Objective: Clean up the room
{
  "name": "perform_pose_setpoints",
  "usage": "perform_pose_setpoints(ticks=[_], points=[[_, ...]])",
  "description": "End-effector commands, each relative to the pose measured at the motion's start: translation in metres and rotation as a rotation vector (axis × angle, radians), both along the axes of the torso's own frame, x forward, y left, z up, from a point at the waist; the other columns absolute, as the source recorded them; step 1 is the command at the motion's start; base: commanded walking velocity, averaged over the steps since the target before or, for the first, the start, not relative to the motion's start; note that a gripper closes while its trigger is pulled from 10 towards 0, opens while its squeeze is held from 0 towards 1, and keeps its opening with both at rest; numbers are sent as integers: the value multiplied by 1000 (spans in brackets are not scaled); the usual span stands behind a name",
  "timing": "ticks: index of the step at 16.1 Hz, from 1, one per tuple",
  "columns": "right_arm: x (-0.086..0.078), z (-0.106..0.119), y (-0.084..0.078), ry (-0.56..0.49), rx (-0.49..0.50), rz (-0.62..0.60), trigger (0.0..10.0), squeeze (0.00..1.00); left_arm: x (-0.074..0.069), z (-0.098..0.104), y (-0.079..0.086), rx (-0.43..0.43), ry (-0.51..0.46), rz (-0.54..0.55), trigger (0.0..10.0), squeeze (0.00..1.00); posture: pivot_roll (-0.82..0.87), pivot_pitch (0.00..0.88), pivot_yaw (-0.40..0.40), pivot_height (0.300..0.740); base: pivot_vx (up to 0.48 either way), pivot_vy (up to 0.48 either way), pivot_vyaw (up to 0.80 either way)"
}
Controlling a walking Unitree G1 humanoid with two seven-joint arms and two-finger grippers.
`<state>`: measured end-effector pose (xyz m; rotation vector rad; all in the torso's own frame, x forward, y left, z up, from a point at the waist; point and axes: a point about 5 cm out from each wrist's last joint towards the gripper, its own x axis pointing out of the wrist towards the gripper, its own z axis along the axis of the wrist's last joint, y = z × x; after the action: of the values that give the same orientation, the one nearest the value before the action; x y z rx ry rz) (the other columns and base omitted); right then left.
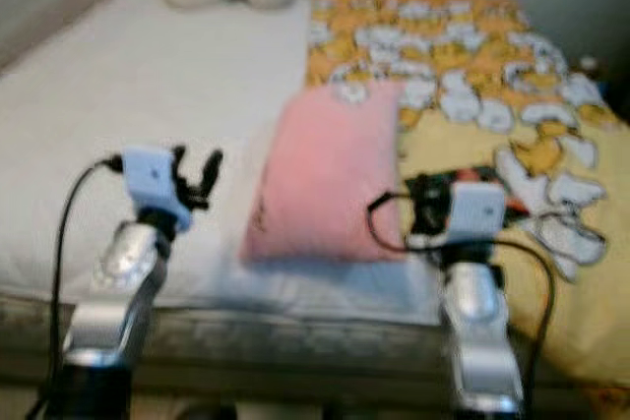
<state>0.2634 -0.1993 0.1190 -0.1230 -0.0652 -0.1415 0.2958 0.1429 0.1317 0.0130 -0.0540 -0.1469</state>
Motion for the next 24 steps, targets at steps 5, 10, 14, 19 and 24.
perform_pose_setpoints(ticks=[5,10,14,19,24], points=[[2,-1,1,1,10,3,10000,0,5,-8,-6,33,51,-29,10000,0,-60,0,15,695,0,0,0],[7,5,14,-40,37,81,10000,0,7,-7,-3,18,48,-17,10000,0,-41,0,10,710,0,0,0],[7,6,12,-64,23,87,10000,0,5,-9,-5,46,31,-37,10000,0,-29,0,-4,740,0,0,0],[10,3,14,-64,27,61,10000,0,11,-9,-2,23,41,-58,10000,1000,-28,0,-22,740,0,0,0],[19,-1,11,-33,13,52,10000,0,13,-4,-7,26,27,-88,10000,1000,-6,0,-13,740,0,-185,0]])
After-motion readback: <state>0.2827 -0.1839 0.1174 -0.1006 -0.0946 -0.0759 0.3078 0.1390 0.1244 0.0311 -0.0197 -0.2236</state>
